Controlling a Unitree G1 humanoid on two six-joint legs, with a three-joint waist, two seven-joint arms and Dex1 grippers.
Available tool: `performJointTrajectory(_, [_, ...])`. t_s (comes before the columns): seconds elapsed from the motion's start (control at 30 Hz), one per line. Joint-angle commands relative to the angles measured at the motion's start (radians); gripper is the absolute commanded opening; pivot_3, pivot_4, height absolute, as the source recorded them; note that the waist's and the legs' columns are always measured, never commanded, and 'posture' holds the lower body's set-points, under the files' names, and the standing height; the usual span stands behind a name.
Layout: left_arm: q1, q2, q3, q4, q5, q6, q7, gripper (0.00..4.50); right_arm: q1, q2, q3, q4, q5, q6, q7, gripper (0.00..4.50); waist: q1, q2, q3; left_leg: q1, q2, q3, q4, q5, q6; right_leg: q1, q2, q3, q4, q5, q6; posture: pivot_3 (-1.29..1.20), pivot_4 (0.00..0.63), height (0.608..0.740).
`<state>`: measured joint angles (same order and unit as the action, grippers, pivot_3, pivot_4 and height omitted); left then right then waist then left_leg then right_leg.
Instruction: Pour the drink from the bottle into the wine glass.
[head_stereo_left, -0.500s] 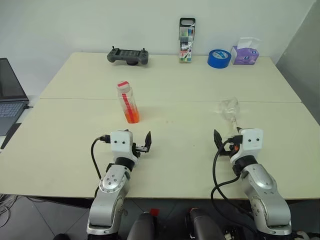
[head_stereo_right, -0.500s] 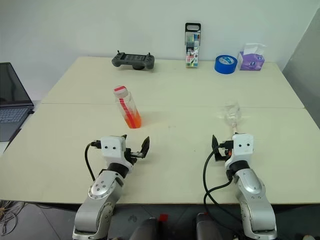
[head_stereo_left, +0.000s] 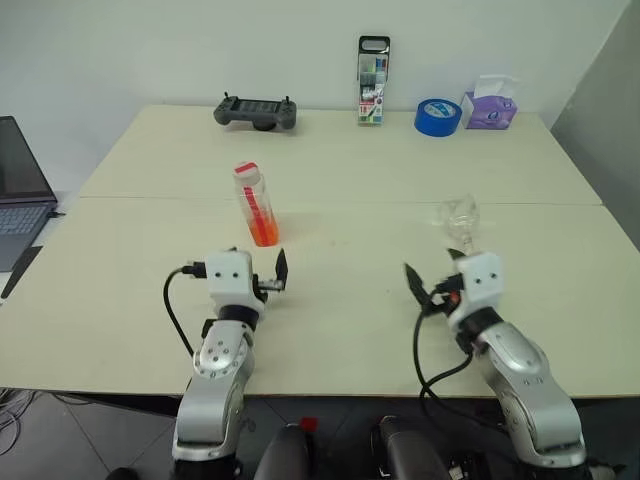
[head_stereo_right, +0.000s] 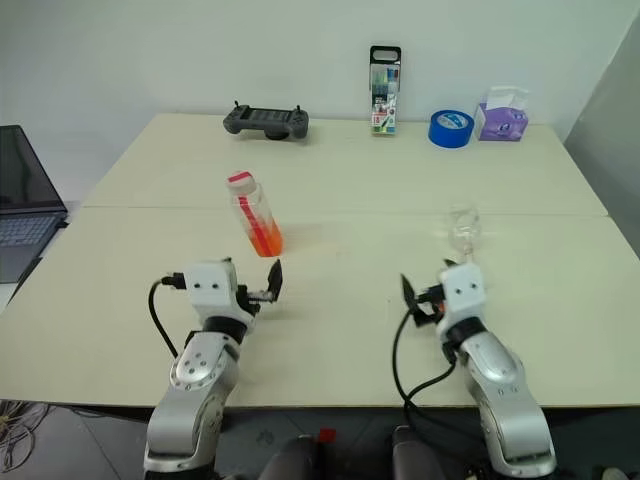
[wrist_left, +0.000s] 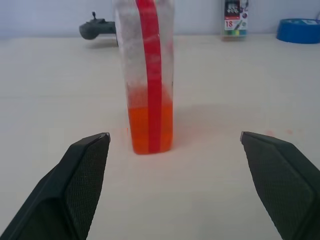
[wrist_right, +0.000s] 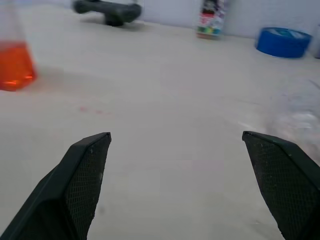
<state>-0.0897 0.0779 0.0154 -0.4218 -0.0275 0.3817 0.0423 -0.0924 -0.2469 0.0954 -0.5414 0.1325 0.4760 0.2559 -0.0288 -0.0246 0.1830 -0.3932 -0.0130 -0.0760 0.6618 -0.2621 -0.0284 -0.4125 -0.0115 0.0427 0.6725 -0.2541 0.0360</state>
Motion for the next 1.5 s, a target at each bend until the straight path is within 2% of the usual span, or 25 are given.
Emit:
performJointTrajectory(0.03, [-0.067,-0.023,0.019,0.013,0.042,-0.009,0.065,4.48,-0.135,0.007,0.020,0.006,0.068,0.073,0.064,4.50,0.000,0.000,0.000,0.002,0.001,0.000,0.000,0.000,0.000,0.002,0.001,0.000,0.000,0.000,0.000,0.00,0.150,0.740])
performJointTrajectory(0.13, [-0.111,-0.038,0.032,0.053,0.060,-0.016,0.102,4.48,-0.226,0.006,0.034,0.037,0.093,0.117,0.097,4.50,0.000,0.000,0.000,0.003,0.000,-0.001,-0.001,0.000,0.000,0.004,0.000,-0.002,-0.001,0.002,-0.003,0.00,0.150,0.740])
performJointTrajectory(0.27, [-0.159,-0.053,0.044,0.106,0.057,-0.034,0.116,4.48,-0.267,0.007,0.035,0.076,0.091,0.118,0.102,4.50,0.002,0.000,0.000,0.002,0.000,-0.003,-0.001,0.000,0.000,0.003,-0.001,-0.003,-0.001,0.003,-0.004,0.00,0.150,0.740])
performJointTrajectory(1.5, [-0.521,0.047,0.124,0.678,0.026,-0.342,0.071,4.48,-0.289,-0.001,0.035,0.109,0.103,0.116,0.126,4.50,0.002,0.000,0.000,0.002,-0.004,-0.004,0.000,0.000,0.000,0.003,-0.004,-0.003,0.000,0.003,-0.004,0.00,0.150,0.740])
